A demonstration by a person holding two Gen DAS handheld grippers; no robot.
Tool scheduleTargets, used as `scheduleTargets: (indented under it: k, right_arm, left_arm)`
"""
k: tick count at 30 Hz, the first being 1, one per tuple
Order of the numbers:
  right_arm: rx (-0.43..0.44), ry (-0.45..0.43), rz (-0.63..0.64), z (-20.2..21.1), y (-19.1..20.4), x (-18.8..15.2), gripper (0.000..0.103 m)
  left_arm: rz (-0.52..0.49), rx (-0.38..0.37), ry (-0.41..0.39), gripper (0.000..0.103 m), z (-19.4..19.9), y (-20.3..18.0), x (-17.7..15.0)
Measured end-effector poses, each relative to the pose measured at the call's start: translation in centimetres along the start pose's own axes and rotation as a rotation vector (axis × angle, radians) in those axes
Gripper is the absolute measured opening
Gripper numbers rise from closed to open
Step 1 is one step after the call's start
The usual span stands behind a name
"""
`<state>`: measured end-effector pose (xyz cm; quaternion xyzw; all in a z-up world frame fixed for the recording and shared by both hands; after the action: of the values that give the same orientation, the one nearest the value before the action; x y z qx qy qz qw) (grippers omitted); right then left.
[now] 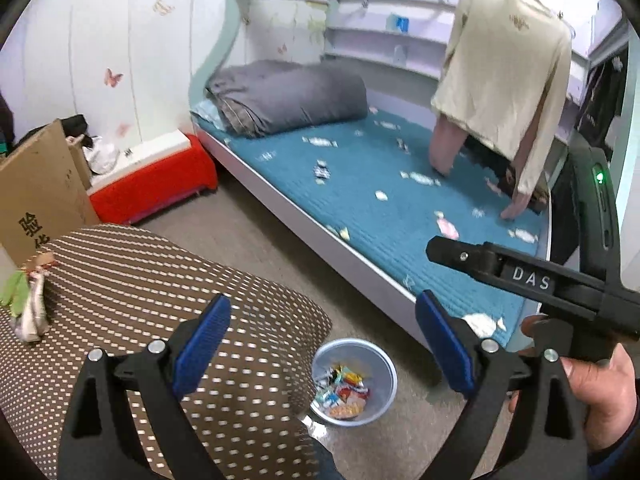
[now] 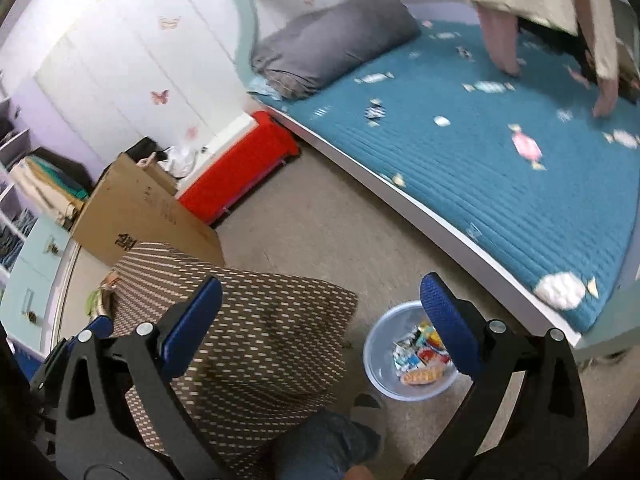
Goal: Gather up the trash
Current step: 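Move both open tools back over the last items on the table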
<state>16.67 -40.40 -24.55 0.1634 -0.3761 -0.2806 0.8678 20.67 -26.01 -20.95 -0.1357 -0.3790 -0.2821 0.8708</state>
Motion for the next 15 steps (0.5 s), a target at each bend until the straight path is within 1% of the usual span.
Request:
scheduleTargets:
  k: [4, 7, 11, 15]
  right_arm:
    - [0.032, -0.006, 0.054, 0.5, 3.5, 0.0, 0.097]
    - [0.055, -0.003, 0.104, 0.4, 6.5, -0.4, 0.097]
    - [0.086, 0.012, 0.169, -0.1, 10.5, -1.1, 0.097]
    - [0.125, 0.036, 0.249, -1.2, 15.2, -2.5, 0.097]
  left_arm:
    - [0.049, 0.024, -0.055, 0.091, 2.6, 2.4, 0.3]
    - [0.084, 0.064, -0.099, 0.092, 4.6, 4.8, 0.2]
    - [0.138, 0.08, -0.132, 0.094, 6.7, 8.2, -0.2]
    - [0.195, 0.129, -0.156, 0.094, 8.5, 11.8, -1.1]
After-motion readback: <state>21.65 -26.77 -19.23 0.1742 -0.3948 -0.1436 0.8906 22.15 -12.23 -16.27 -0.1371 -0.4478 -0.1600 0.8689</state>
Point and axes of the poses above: each gripper's, at about its wrist camera, not at the fingertips, and z roughly against the way its jaws point, y to its left, x to its top, the point moved 4 cm from there along -z, roughly the way its jaws point, and after that the axes turned 4 degrees about -z, right-handed, at the moved point
